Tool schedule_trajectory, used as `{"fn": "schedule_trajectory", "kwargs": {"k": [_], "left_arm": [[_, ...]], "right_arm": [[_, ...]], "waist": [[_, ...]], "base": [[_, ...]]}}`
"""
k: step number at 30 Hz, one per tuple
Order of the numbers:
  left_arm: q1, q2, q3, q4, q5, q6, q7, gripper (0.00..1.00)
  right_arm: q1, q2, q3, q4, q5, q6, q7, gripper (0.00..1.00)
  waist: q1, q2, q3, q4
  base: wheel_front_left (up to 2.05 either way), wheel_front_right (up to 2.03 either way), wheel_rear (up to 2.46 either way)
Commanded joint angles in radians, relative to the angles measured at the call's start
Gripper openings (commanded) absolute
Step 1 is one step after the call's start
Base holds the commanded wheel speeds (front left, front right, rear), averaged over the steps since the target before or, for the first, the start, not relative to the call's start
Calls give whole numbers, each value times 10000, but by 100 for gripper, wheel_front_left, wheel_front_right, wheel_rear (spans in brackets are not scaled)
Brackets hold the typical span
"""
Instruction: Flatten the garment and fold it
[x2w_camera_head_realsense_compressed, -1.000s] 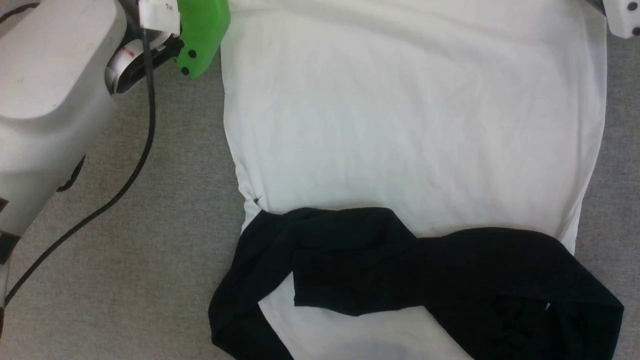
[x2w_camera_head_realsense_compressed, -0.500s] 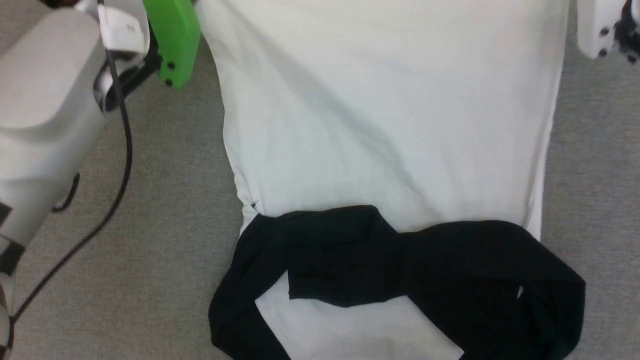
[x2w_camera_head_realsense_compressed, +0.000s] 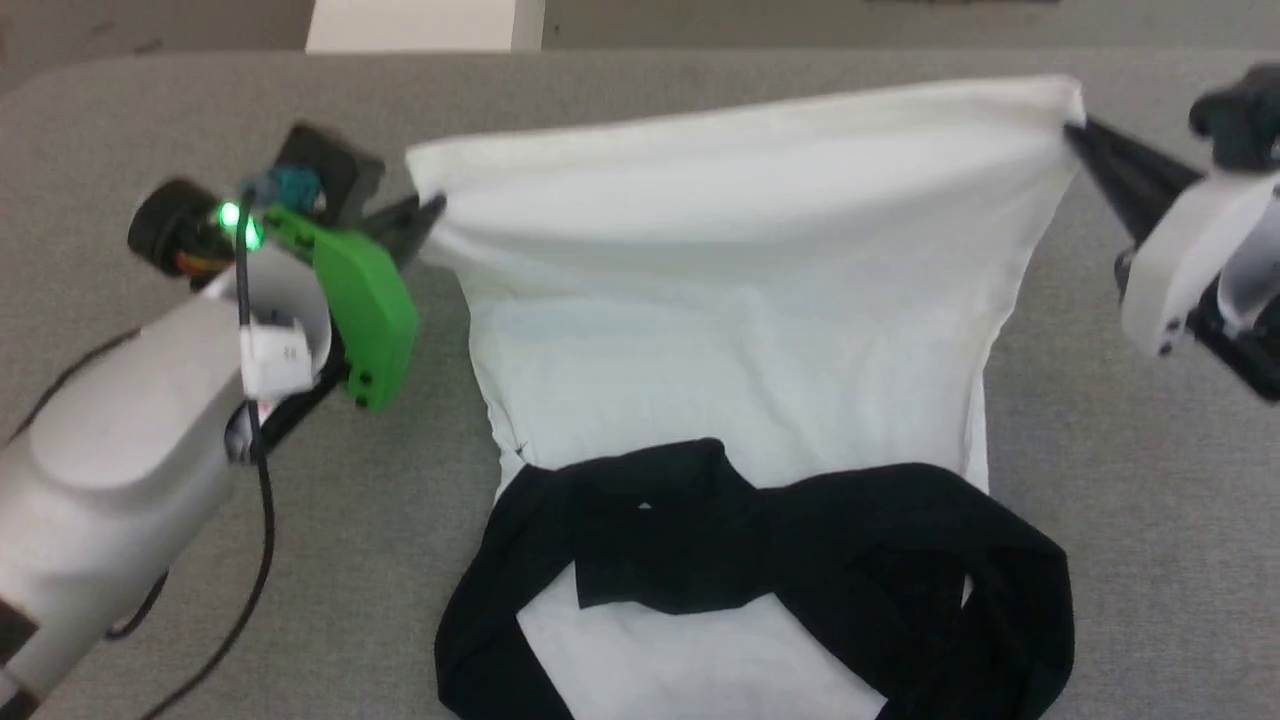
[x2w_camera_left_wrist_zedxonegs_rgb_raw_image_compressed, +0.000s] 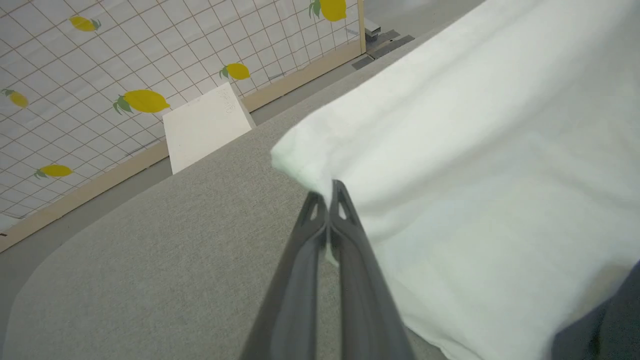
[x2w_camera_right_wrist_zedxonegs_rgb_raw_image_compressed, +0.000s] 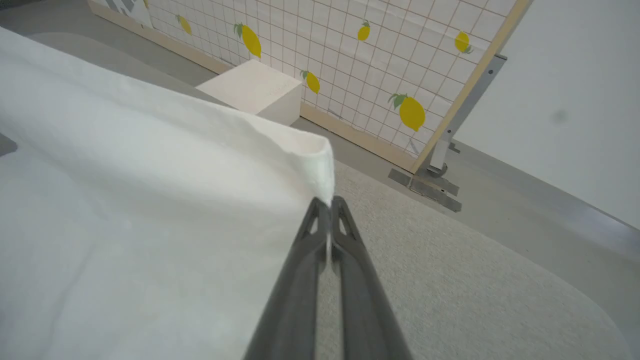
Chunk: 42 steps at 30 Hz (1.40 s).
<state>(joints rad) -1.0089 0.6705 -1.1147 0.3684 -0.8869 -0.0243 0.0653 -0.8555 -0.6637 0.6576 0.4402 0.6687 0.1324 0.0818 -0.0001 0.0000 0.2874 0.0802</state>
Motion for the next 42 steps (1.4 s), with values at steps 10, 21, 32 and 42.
{"fn": "schedule_trajectory", "kwargs": {"k": [10, 21, 32, 42], "left_arm": [[2967, 2312, -455, -3762, -454, 1882, 107, 0], [5412, 2763, -1233, -5008, -962, 2876, 106, 0], [6482, 1436, -1535, -3192, -886, 2194, 152, 0], [6870, 1278, -797, -2942, -733, 2850, -1631, 100]], "right_arm": [[4235, -822, -1234, -2921, -90, -17, 41, 0], [8220, -387, -2376, -4146, -318, -17, 716, 0], [9609, -23, -2006, -3121, -594, -17, 431, 0], [9648, -106, -2868, -4567, -665, -17, 347, 100]], "waist": [[1, 0, -2200, -98], [1, 0, -2193, -164], [1, 0, -2029, -44], [1, 0, -2657, -66]], "base": [[0, 0, 0], [0, 0, 0], [0, 0, 0], [0, 0, 0]]}}
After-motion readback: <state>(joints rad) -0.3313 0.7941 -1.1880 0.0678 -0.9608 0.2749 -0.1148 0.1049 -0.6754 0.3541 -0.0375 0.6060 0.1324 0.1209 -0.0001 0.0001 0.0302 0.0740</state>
